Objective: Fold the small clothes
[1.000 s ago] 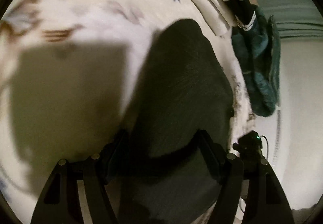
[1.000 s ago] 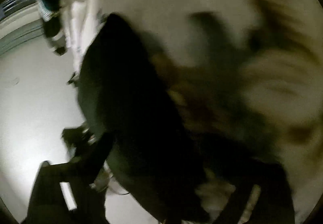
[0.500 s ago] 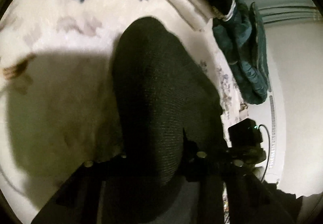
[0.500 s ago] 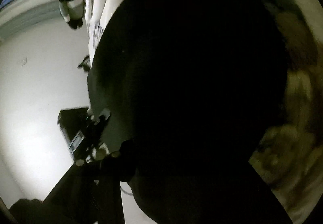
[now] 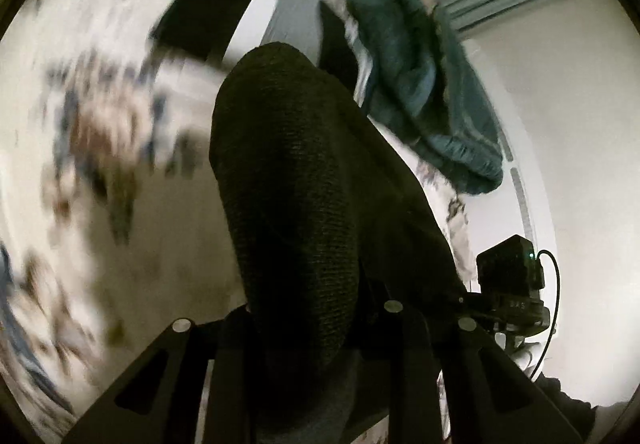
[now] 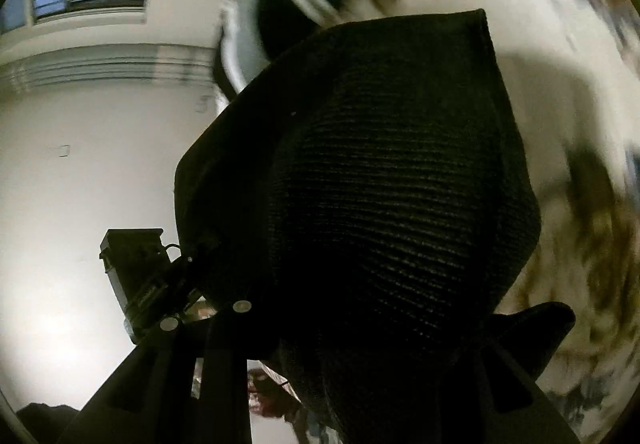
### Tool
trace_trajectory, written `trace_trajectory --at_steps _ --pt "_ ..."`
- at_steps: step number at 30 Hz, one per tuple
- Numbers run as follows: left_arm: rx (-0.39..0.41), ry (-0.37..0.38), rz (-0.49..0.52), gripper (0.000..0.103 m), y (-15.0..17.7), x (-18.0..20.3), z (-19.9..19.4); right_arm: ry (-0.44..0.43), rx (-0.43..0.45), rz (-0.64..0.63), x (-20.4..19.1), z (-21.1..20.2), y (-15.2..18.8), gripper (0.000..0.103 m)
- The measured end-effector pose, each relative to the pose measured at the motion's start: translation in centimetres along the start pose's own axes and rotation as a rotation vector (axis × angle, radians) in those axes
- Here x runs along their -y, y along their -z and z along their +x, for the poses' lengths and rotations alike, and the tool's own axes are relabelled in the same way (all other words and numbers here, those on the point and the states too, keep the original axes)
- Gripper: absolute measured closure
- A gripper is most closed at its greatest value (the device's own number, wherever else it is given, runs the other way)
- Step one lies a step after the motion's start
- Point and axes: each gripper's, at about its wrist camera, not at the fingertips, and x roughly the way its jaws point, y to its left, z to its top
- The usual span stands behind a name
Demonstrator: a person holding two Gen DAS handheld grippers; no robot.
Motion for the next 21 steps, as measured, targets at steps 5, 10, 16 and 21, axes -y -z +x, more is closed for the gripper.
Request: trace_trajectory --at_steps 5,10,16,21 --pt "0.076 -0.005 0.039 0.083 -9.5 1.8 -2.0 -0.013 0.053 -0.084 -7.4 -0.8 -8.5 0.072" --pt "0.128 -0.015 0.034 0.083 -19.2 0.3 -0.5 -0.01 0.068 -0.122 -11.0 0.9 -17.9 0.072" --pt "0.096 -0.11 0.049 0.082 -26.8 -4.4 4.7 0.068 0.042 -0.126 -11.5 6.9 -28.2 0.072" --pt "0.017 -0.217 0.059 0.078 -29.3 -6.6 7.4 0.133 0.032 -0.128 -11.6 10.0 -31.6 0.072"
